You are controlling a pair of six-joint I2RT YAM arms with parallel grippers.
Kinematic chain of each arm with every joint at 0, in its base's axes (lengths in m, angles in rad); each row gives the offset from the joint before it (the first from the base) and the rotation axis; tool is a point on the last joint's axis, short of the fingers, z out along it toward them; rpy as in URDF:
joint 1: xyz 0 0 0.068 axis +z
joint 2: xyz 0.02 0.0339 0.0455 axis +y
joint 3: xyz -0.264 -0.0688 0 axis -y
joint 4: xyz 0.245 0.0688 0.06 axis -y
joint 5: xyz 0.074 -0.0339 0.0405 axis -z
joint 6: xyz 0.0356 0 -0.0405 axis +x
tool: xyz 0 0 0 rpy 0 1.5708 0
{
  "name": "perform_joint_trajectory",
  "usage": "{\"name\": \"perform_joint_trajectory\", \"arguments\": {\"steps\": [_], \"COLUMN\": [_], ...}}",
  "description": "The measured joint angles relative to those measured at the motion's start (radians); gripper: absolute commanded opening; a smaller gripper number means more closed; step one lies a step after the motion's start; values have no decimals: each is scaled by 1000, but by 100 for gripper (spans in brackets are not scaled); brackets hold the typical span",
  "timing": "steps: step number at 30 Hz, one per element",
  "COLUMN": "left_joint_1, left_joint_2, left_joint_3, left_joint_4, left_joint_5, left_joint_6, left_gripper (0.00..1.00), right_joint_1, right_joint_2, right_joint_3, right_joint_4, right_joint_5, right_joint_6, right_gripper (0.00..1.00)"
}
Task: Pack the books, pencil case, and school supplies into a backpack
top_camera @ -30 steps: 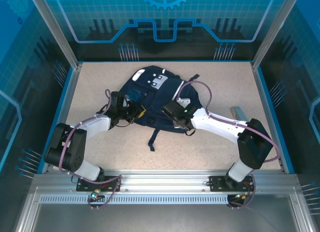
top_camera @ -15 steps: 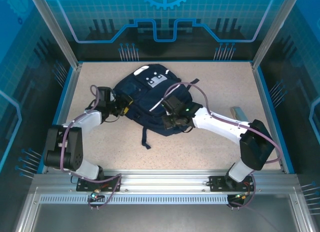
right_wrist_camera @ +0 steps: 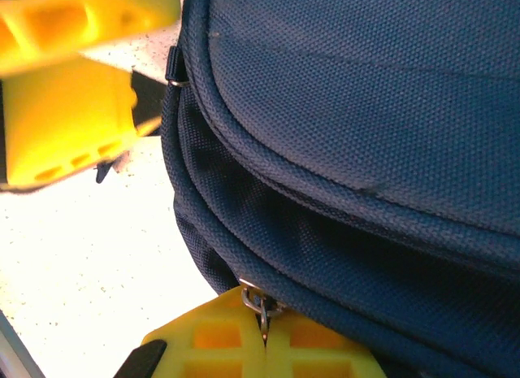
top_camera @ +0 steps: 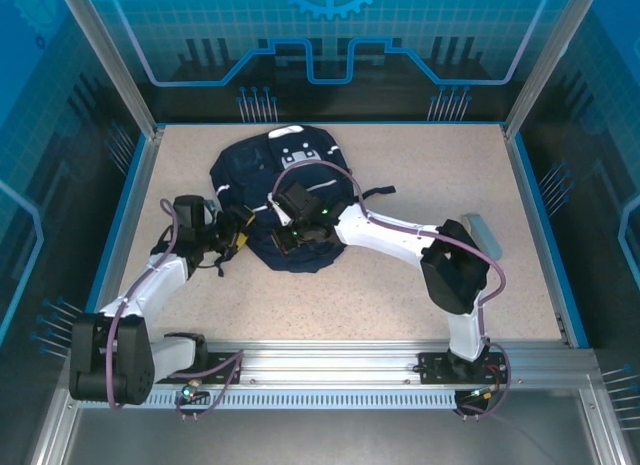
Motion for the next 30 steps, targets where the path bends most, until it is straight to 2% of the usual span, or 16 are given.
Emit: {"name": "perform_joint_trajectory", "arguments": {"steps": [5, 15, 22, 26, 30], "left_joint_1": [0, -32, -39, -47, -51], "left_joint_2": [2, 95, 120, 120, 128], "left_joint_3": [-17, -18, -22, -22, -21], "left_joint_4": [55, 192, 201, 200, 193], "left_joint_5": [43, 89, 86, 72, 72], "left_joint_6": [-65, -141, -144, -117, -94], "left_gripper": [44, 42, 10, 0, 0], "right_joint_1": [0, 0, 5, 20, 25], "right_joint_2": [4, 4, 4, -10, -77], "right_joint_3": [0, 0, 0, -27, -114], "right_joint_4": [0, 0, -9, -14, -8], "right_joint_5": [-15, -23, 18, 99, 185], "right_joint_6": [0, 5, 8, 7, -8], "right_gripper": [0, 0, 0, 0, 0]}}
